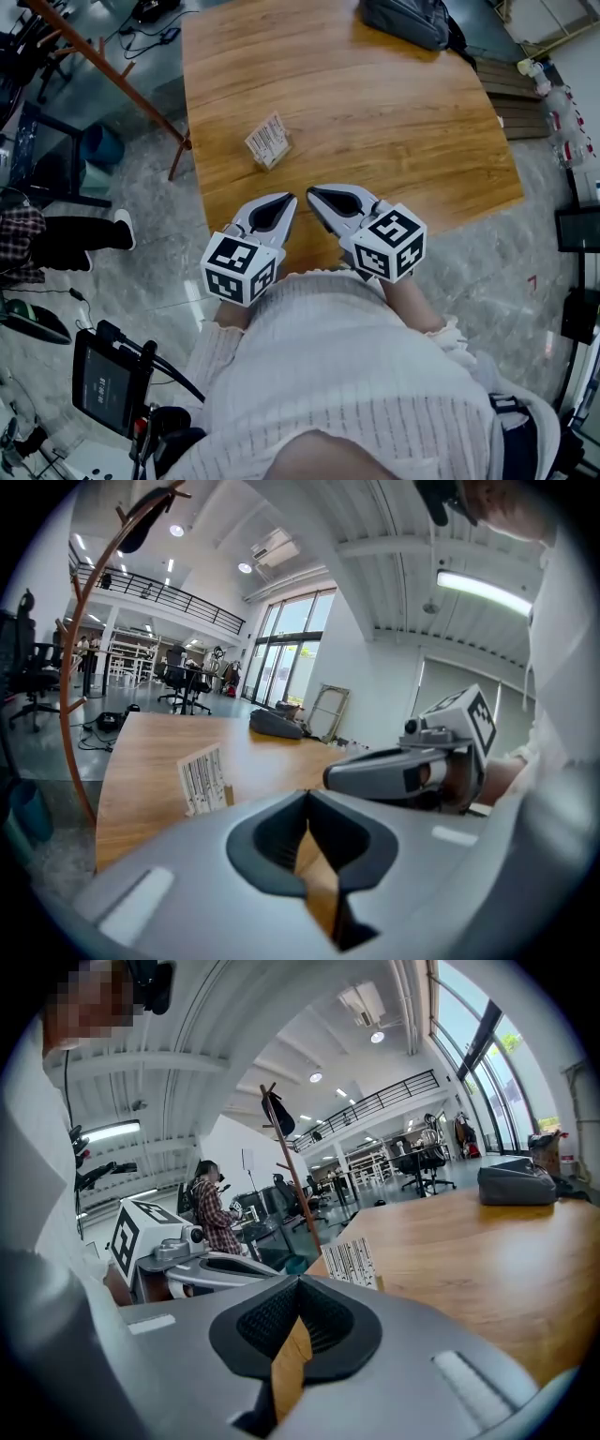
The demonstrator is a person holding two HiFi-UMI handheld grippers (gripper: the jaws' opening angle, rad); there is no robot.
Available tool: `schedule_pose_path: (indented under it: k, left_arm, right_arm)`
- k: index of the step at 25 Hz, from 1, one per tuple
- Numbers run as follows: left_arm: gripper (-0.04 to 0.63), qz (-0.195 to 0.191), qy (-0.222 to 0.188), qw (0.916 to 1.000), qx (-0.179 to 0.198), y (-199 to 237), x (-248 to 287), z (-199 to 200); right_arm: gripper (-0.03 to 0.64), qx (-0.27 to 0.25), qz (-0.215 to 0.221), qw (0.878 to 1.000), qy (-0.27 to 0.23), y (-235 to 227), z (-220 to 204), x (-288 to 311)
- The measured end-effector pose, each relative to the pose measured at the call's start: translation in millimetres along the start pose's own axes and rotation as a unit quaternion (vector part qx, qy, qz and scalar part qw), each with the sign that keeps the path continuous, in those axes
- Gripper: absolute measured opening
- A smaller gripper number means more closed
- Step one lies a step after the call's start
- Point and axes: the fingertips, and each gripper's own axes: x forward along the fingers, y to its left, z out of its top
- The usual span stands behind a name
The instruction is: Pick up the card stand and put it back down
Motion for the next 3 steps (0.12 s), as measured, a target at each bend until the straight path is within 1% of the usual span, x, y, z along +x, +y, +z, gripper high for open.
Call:
schedule_pose_path:
  k: [3]
  left_arm:
    - [0.008, -0.001, 0.002, 1.0000, 0.002, -0.6, 1.2, 1.1]
  right_arm:
    - [0.000, 0.000, 0.002, 1.000, 0.000, -0.3, 2.8, 1.3]
